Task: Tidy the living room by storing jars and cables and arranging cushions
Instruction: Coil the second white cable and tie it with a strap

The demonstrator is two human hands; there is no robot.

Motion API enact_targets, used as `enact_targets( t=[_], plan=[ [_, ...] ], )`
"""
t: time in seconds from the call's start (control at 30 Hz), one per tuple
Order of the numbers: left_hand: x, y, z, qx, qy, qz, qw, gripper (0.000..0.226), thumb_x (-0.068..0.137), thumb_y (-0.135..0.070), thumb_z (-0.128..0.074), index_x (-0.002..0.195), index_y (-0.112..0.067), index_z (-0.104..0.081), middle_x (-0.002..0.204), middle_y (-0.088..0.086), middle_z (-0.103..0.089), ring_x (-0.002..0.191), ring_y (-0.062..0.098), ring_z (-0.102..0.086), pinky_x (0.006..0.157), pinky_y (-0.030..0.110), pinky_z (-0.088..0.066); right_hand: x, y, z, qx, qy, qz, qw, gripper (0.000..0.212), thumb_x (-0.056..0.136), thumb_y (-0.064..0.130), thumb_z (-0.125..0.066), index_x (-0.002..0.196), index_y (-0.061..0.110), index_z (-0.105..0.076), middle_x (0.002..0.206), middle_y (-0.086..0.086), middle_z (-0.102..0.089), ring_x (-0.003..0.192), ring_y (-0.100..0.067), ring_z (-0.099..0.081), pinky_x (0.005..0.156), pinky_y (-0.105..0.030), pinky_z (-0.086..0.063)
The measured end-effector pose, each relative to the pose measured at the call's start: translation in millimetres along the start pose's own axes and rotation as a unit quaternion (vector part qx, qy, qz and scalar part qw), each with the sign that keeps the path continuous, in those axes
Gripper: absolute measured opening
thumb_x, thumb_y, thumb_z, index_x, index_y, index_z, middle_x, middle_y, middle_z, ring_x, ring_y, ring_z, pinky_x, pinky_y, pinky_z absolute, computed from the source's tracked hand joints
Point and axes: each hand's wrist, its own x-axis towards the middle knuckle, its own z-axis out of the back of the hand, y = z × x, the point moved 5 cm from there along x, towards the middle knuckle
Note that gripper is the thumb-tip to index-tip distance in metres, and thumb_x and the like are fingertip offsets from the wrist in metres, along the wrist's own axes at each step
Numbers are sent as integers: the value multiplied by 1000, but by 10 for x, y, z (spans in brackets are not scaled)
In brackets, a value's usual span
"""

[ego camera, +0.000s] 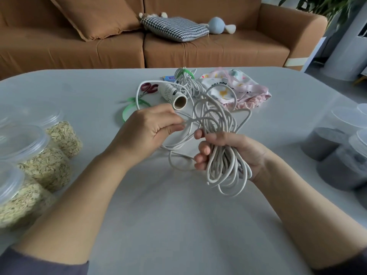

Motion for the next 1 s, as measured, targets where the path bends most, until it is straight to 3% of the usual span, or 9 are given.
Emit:
enact_targets(
  t=[0.1,0.2,0.27,0.43,0.57,0.63,0.73,0.83,1.0],
  plan=[
    [-29,48,12,15,-11,19,1000,18,93,-19,-63,90,-5,-73,79,-1,-57,68,18,-54,62,32,-45,11,29,23,-3,7,21,1000,27,66,18,-84,87,12,-68,55,2,-53,49,-11,-56,59,-29,-55],
    [-79,134,44,26,-43,63,997,16,95,-20,-62,88,-8,-70,74,-11,-50,65,8,-47,61,26,-40,35,53,38,-44,21,37,998,36,74,26,-79,75,15,-45,46,9,-38,39,-4,-39,52,-22,-46],
    [-110,197,28,38,-47,99,993,18,94,-27,-60,87,-13,-67,70,-14,-51,62,6,-46,59,27,-42,30,130,66,-35,10,102,994,42,78,26,-76,75,17,-34,45,9,-36,38,-4,-36,53,-21,-46],
    [-104,198,-33,37,-30,177,983,20,84,-35,-56,73,-20,-63,59,-17,-55,56,7,-55,66,28,-49,-29,297,68,1,-33,260,965,12,90,22,-52,78,19,-51,47,9,-37,42,-4,-37,60,-21,-48],
    [-96,150,-101,120,58,193,972,23,82,-35,-53,62,-25,-50,48,-12,-44,57,26,-44,76,30,-39,-12,266,84,-7,-83,274,958,29,96,20,-41,73,22,-59,48,9,-35,43,-5,-36,61,-21,-47],
    [-115,177,-107,133,84,216,964,26,89,-30,-57,65,-20,-55,51,-4,-47,62,28,-45,64,29,-33,0,250,80,-17,-100,276,956,28,96,20,-41,74,23,-59,48,9,-34,43,-6,-35,62,-21,-47],
    [-97,180,-11,146,45,224,963,25,92,-37,-57,77,-19,-66,55,-3,-49,60,25,-46,52,29,-30,-43,318,70,-9,-118,303,946,21,95,21,-44,75,23,-51,48,9,-31,43,-5,-31,61,-18,-45],
    [-81,181,83,171,2,201,964,24,90,-42,-59,78,-24,-68,57,-6,-52,58,22,-45,53,27,-33,-133,431,67,14,-118,340,933,30,97,22,-39,75,26,-59,47,9,-32,44,-4,-32,62,-17,-43],
    [-131,254,42,127,108,284,944,18,83,-31,-54,90,-35,-69,54,-10,-50,55,6,-45,53,20,-33,-122,405,11,-8,-107,325,940,19,93,23,-43,77,24,-52,48,10,-32,44,-4,-33,63,-17,-44]
  ],
)
